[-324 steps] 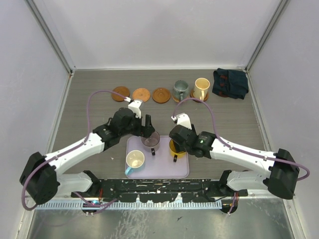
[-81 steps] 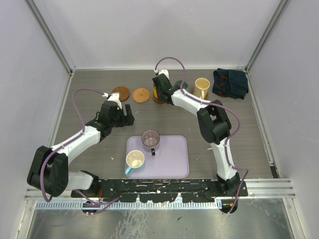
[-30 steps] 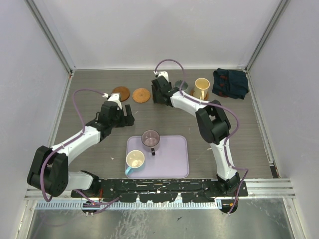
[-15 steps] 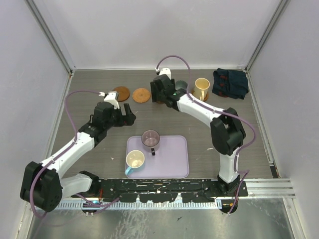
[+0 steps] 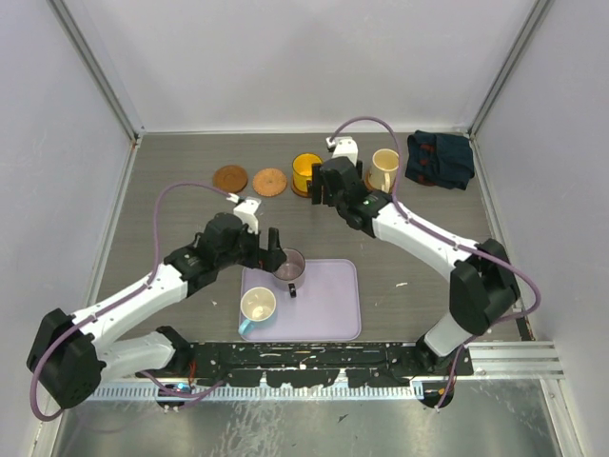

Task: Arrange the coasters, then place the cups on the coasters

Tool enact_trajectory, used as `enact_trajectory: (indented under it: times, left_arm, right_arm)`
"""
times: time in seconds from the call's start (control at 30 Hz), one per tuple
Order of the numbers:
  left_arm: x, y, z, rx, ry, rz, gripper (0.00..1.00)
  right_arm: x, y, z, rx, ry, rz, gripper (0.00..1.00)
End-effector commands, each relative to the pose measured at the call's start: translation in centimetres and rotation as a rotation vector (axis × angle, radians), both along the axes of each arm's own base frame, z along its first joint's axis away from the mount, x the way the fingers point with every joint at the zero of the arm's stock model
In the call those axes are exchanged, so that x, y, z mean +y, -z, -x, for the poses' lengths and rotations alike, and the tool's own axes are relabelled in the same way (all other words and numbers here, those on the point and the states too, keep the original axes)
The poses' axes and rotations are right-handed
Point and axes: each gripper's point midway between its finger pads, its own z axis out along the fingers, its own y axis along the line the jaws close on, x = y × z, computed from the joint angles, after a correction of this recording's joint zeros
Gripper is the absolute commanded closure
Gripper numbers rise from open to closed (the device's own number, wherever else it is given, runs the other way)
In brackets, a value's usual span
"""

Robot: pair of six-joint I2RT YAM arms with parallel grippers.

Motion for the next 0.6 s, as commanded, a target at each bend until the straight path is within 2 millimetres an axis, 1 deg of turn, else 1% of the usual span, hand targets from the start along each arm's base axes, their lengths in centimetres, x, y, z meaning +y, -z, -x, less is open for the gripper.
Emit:
enact_trajectory:
  times: [0.0,0.23,0.37,0.57]
  left_arm:
    - [-1.4,-0.7,1.4,0.003,0.064,-0.016,0.02]
    - [-2.8,0.5,2.9,0.061,0.107,-0.053,0.02]
    - [-3.6,1.5,3.7,0.089,0.125,-0.072,0.02]
    - [-4.6,2.4,4.5,0.113,0.147,-0.093,0.02]
  right_arm:
    - [-0.8,-3.7,0.7,-0.103,0.037,-0.101,0.26]
    - [-1.4,-3.6,2.2,-0.109,0.021,-0.141,0.26]
    - [-1.5,-3.4,2.5,-0.112,0.017,-0.152,0.26]
    - [-1.7,-3.2,2.8,-0.12,0.018,-0.159,0.26]
